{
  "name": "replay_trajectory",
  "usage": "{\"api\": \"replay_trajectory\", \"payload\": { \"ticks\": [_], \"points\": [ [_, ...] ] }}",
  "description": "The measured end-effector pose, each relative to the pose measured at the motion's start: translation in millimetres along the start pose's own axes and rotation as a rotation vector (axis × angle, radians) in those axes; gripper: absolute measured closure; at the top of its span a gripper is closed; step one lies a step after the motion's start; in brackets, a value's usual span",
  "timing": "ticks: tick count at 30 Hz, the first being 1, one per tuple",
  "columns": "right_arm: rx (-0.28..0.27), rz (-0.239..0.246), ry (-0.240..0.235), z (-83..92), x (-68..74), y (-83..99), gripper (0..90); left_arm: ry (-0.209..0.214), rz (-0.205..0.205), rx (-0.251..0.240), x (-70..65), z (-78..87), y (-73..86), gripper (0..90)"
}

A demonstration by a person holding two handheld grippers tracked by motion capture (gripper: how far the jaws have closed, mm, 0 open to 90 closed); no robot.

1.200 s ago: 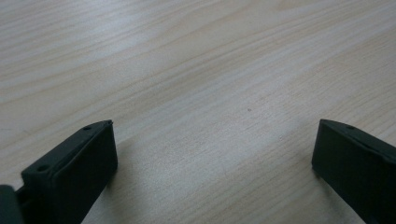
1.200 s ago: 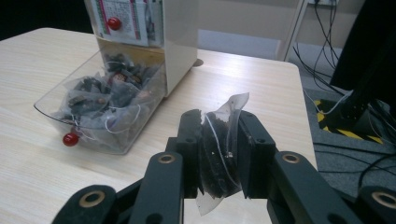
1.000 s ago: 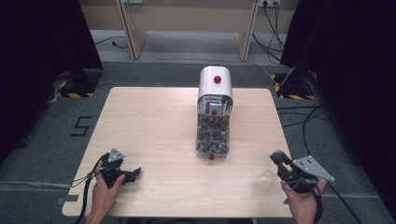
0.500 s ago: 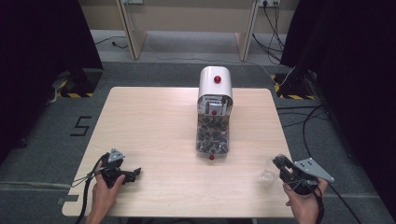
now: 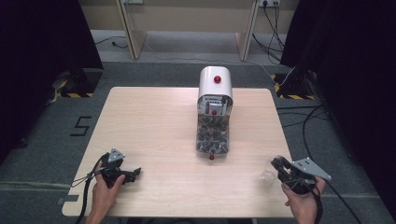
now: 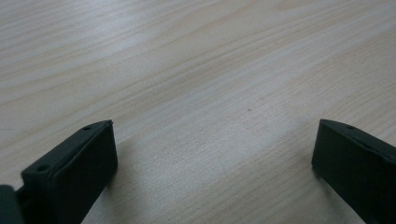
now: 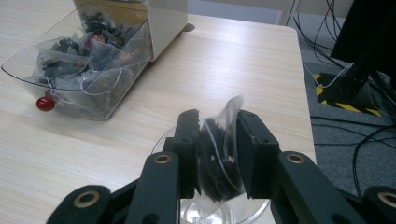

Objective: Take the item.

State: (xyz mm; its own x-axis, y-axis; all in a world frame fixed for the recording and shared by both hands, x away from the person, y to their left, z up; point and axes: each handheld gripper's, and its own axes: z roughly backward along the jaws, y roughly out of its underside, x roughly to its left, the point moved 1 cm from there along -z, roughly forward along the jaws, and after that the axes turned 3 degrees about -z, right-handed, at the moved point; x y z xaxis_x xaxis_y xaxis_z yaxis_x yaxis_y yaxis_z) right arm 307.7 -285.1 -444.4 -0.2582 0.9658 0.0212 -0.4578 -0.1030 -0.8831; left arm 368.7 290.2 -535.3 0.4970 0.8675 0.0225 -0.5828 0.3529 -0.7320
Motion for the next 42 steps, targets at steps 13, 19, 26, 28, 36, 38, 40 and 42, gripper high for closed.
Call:
{"api": "replay_trajectory", "payload": {
  "ticks": [13, 19, 26, 28, 36, 38, 40, 42],
  "points": [
    [-0.027, 0.008, -0.014, 1.8, 5.4, -3.8, 62.4, 0.0, 0.0, 0.0, 0.0, 0.0, 0.0, 0.0],
    [-0.04, 0.018, -0.033, 1.8, 10.0, -5.9, 60.9, 0.0, 0.0, 0.0, 0.0, 0.0, 0.0, 0.0],
    [-0.045, 0.037, -0.06, -0.4, 19.0, -8.3, 58.9, 0.0, 0.0, 0.0, 0.0, 0.0, 0.0, 0.0],
    [-0.047, 0.036, -0.062, -0.8, 20.1, -8.6, 58.2, 0.0, 0.0, 0.0, 0.0, 0.0, 0.0, 0.0],
    [-0.05, 0.065, -0.109, -3.4, 34.9, -10.7, 53.7, 0.0, 0.0, 0.0, 0.0, 0.0, 0.0, 0.0],
    [-0.043, 0.068, -0.125, -5.4, 40.9, -10.6, 51.6, 0.0, 0.0, 0.0, 0.0, 0.0, 0.0, 0.0],
    [-0.038, 0.071, -0.139, -7.1, 44.7, -9.9, 50.8, -0.001, -0.001, -0.001, 0.0, -0.1, 0.0, 0.0],
    [-0.036, 0.074, -0.149, -7.9, 47.3, -9.7, 50.2, 0.0, -0.002, 0.001, 0.1, 0.1, 0.0, 0.0]
  ]
}}
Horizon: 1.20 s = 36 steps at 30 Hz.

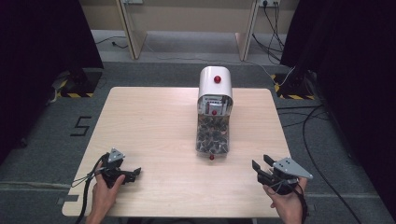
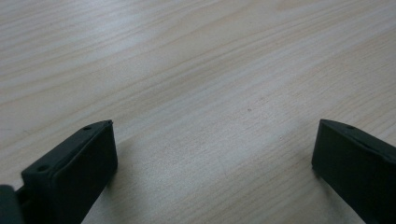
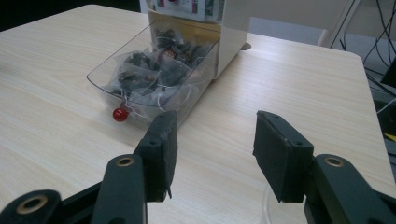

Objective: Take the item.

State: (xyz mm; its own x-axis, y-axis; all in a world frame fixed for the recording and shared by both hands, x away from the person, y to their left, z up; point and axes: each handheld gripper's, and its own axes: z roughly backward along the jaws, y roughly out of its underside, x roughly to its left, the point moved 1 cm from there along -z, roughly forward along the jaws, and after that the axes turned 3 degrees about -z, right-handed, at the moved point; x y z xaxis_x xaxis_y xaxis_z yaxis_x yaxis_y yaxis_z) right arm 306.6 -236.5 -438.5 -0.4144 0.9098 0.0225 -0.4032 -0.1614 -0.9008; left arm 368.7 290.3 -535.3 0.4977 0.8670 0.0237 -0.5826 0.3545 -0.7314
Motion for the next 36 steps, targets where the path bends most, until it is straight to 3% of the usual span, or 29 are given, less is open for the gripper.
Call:
{"api": "replay_trajectory", "payload": {
  "ticks": [13, 36],
  "points": [
    [0.008, 0.002, -0.028, -4.0, 8.4, 0.3, 49.2, 0.0, 0.0, 0.0, 0.0, 0.0, 0.0, 0.0],
    [0.069, -0.005, -0.088, -24.4, 29.7, 13.3, 40.0, 0.0, 0.001, -0.002, -0.1, -0.1, 0.0, 0.0]
  ]
}}
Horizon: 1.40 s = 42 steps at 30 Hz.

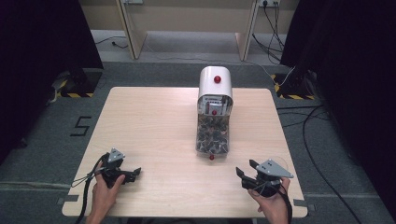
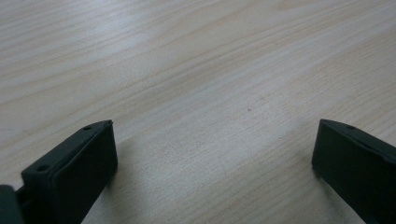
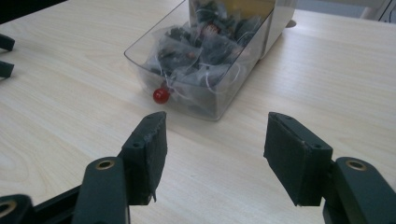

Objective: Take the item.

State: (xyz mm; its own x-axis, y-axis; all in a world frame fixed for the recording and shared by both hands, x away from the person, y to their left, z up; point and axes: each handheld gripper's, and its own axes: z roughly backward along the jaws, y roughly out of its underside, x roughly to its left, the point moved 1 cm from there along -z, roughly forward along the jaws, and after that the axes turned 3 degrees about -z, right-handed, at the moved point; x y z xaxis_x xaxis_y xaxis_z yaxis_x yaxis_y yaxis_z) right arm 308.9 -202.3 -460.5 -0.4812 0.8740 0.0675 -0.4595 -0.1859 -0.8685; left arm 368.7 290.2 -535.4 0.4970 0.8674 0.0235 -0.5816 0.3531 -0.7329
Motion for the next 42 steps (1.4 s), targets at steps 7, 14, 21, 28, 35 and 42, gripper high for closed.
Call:
{"api": "replay_trajectory", "payload": {
  "ticks": [7, 14, 21, 28, 35, 42],
  "points": [
    [0.042, 0.006, -0.033, -10.4, 8.8, 10.3, 39.3, 0.0, 0.0, 0.0, 0.0, 0.0, 0.0, 0.0],
    [0.061, 0.003, -0.051, -15.0, 12.5, 16.2, 38.8, 0.001, 0.0, 0.002, 0.1, 0.1, -0.1, 0.0],
    [0.082, 0.001, -0.069, -20.3, 15.1, 22.7, 37.0, 0.001, 0.001, 0.001, 0.0, 0.1, -0.1, 0.0],
    [0.095, -0.007, -0.081, -24.2, 16.5, 28.5, 35.1, 0.001, -0.001, 0.002, 0.1, 0.2, -0.1, 0.0],
    [0.121, -0.004, -0.097, -28.1, 18.4, 37.3, 31.4, 0.0, 0.0, 0.0, 0.0, 0.0, 0.0, 0.0],
    [0.128, -0.011, -0.107, -29.4, 21.9, 42.6, 28.5, 0.0, 0.0, 0.0, 0.0, 0.0, 0.0, 0.0]
  ]
}}
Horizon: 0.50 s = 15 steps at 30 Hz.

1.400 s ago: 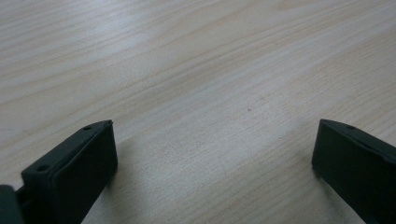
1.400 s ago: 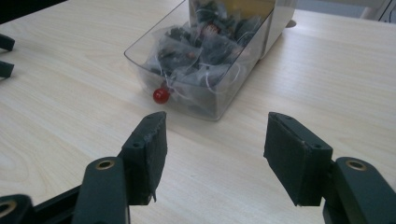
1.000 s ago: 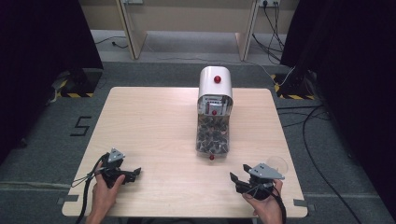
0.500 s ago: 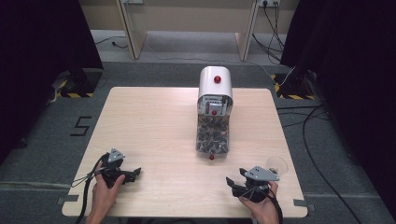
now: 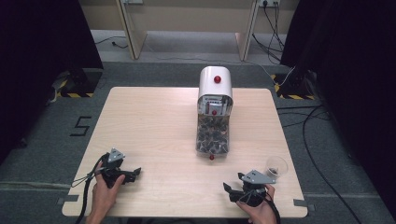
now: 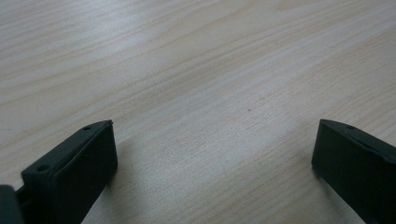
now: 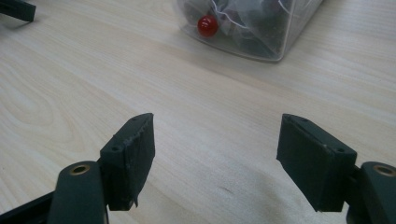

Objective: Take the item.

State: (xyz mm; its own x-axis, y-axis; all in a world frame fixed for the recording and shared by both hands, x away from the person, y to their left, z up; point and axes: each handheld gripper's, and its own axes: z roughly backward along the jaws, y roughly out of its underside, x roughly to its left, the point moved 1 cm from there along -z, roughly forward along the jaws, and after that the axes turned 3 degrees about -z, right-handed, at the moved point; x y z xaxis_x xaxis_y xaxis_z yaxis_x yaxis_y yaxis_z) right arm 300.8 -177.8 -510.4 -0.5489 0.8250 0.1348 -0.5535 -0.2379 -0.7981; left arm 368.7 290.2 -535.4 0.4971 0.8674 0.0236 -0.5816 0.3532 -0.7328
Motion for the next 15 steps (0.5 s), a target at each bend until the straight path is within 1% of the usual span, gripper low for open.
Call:
{"api": "replay_trajectory", "payload": {
  "ticks": [9, 15],
  "points": [
    [0.017, 0.002, 0.003, -0.6, 3.0, 9.4, 26.8, 0.0, 0.0, 0.0, 0.0, 0.0, 0.0, 0.0],
    [0.035, -0.013, 0.01, -0.6, 3.3, 19.1, 25.8, 0.001, -0.001, 0.002, 0.0, 0.1, 0.0, 0.0]
  ]
}}
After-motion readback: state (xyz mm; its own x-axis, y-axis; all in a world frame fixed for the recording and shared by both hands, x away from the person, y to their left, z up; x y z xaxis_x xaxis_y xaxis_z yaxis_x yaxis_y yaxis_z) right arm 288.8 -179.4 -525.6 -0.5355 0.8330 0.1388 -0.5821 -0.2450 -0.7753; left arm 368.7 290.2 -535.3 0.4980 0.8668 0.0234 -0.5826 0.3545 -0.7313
